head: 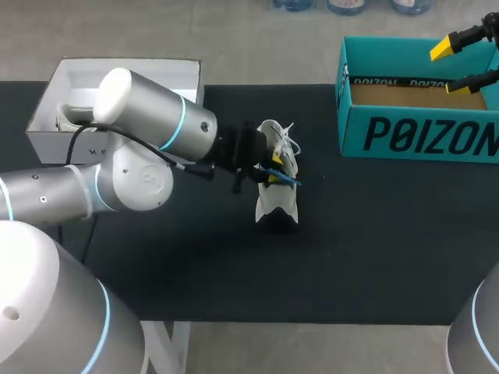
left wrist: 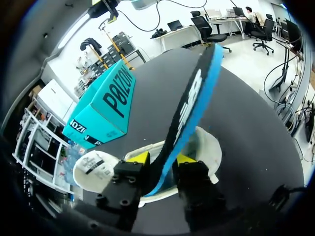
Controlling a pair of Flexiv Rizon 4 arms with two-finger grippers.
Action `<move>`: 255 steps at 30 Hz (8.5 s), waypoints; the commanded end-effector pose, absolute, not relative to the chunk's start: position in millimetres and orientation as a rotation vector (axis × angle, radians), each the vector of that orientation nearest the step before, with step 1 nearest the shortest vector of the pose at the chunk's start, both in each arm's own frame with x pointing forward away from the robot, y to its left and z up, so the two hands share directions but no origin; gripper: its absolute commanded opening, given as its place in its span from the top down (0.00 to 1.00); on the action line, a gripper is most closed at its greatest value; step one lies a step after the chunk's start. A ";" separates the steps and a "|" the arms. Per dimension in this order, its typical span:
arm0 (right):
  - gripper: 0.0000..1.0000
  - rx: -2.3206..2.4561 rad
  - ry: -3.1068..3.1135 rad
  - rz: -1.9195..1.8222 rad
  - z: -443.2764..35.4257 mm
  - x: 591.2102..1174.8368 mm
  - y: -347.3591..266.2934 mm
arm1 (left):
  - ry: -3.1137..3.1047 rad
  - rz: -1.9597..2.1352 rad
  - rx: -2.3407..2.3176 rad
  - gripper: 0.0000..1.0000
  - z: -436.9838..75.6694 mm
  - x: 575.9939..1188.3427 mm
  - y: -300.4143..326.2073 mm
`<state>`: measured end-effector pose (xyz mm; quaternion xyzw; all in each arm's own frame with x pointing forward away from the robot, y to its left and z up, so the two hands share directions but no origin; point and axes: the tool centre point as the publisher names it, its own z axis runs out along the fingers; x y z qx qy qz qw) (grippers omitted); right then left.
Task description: Take the shoe out of the shoebox, open the shoe tongue, remove and reinsert the insole, then place the shoe into the shoebox
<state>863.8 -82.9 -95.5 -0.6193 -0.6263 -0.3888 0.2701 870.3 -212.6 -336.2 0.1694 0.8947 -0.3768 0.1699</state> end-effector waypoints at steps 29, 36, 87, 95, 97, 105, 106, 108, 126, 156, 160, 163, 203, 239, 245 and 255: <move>0.00 -1.672 -1.688 -1.047 -95.8 863.1 -82.7 | 2.509 -1.010 0.539 0.61 -338.9 875.7 -201.7; 0.00 -1.672 -1.688 -1.047 -95.8 863.1 -82.7 | 2.501 -0.952 0.600 0.29 -315.7 858.2 -202.6; 0.00 -1.672 -1.688 -1.047 -95.8 863.1 -82.7 | 2.506 -0.923 0.739 0.71 -327.6 860.5 -203.6; 0.00 -1.672 -1.688 -1.047 -95.8 863.1 -82.7 | 2.562 -0.924 0.772 1.00 -350.6 862.8 -205.4; 0.00 -1.672 -1.688 -1.047 -95.8 863.1 -82.7 | 2.573 -0.912 0.779 1.00 -354.7 864.8 -204.1; 0.00 -1.672 -1.688 -1.047 -95.8 863.1 -82.7 | 2.574 -0.876 0.799 1.00 -366.2 879.9 -203.4; 0.00 -1.672 -1.688 -1.047 -95.8 863.1 -82.7 | 2.582 -0.857 0.800 1.00 -368.3 882.1 -203.1; 0.00 -1.672 -1.688 -1.047 -95.8 863.1 -82.7 | 2.584 -0.868 0.797 1.00 -370.5 884.4 -203.6; 0.00 -1.672 -1.688 -1.047 -95.8 863.1 -82.7 | 2.562 -0.848 0.852 0.15 -339.9 865.1 -200.4; 0.00 -1.672 -1.688 -1.047 -95.8 863.1 -82.7 | 2.578 -0.900 0.899 0.00 -327.9 863.2 -198.6; 0.00 -1.672 -1.688 -1.047 -95.8 863.1 -82.7 | 2.564 -0.810 1.002 0.00 -308.9 872.7 -193.5; 0.00 -1.672 -1.688 -1.047 -95.8 863.1 -82.7 | 2.555 -0.734 1.102 0.60 -300.7 880.4 -191.5; 0.00 -1.672 -1.688 -1.047 -95.8 863.1 -82.7 | 2.648 -0.360 1.907 1.00 -407.5 879.9 -215.6; 0.00 -1.672 -1.688 -1.047 -95.8 863.1 -82.7 | 2.228 -0.275 2.138 1.00 -382.1 927.2 -212.5; 0.00 -1.672 -1.688 -1.047 -95.8 863.1 -82.7 | 2.209 -0.230 2.160 0.98 -388.1 935.1 -209.6; 0.00 -1.672 -1.688 -1.047 -95.8 863.1 -82.7 | 2.230 -0.191 2.142 0.00 -375.7 927.3 -205.7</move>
